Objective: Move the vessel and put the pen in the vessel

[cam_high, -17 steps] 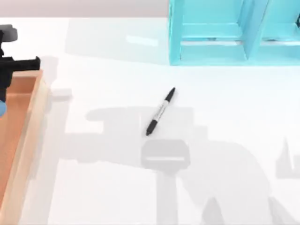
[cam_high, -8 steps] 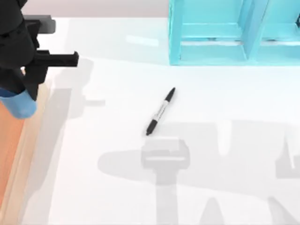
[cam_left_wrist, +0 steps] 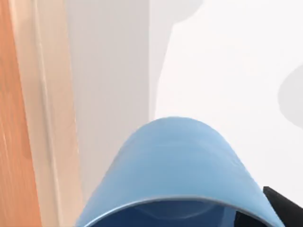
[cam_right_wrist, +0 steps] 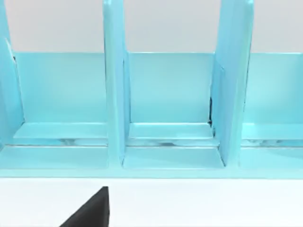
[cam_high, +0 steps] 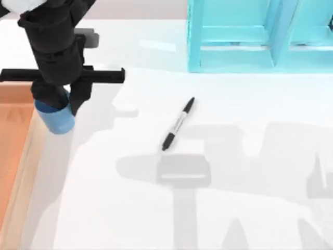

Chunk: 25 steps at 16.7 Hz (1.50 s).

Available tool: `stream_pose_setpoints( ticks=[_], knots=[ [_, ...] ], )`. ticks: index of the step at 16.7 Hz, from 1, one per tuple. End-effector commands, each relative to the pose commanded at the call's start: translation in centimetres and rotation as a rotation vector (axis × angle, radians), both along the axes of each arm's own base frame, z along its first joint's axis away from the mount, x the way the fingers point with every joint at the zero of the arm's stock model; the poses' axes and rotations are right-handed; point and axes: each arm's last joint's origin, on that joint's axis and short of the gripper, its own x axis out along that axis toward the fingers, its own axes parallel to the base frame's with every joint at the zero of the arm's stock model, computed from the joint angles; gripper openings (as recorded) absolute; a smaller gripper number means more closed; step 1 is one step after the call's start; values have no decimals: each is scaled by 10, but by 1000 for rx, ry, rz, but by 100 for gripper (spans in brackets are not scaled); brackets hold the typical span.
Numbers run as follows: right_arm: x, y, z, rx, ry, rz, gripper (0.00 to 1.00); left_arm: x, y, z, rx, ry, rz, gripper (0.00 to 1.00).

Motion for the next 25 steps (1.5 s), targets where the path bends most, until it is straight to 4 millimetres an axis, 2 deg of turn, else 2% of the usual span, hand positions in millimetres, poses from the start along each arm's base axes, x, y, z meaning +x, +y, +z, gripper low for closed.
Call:
stream_pose_setpoints(
  ticks=[3, 5, 10, 12, 16, 20, 25],
  knots=[
    [0, 0, 0, 0, 0, 0, 100, 5, -41, -33, 14, -28, 0, 0],
    [0, 0, 0, 0, 0, 0, 100, 5, -57, -46, 20, -39, 1, 0],
    [0, 0, 0, 0, 0, 0, 100, 6, -57, -48, 18, -39, 7, 0],
    [0, 0, 0, 0, 0, 0, 100, 6, -54, -56, 18, -42, 10, 0],
    [0, 0, 0, 0, 0, 0, 100, 7, -51, -88, 18, -42, 2, 0],
    [0, 0, 0, 0, 0, 0, 100, 7, -51, -92, 21, -40, 1, 0],
    [0, 0, 0, 0, 0, 0, 100, 7, -51, -92, 21, -40, 1, 38]
  ],
)
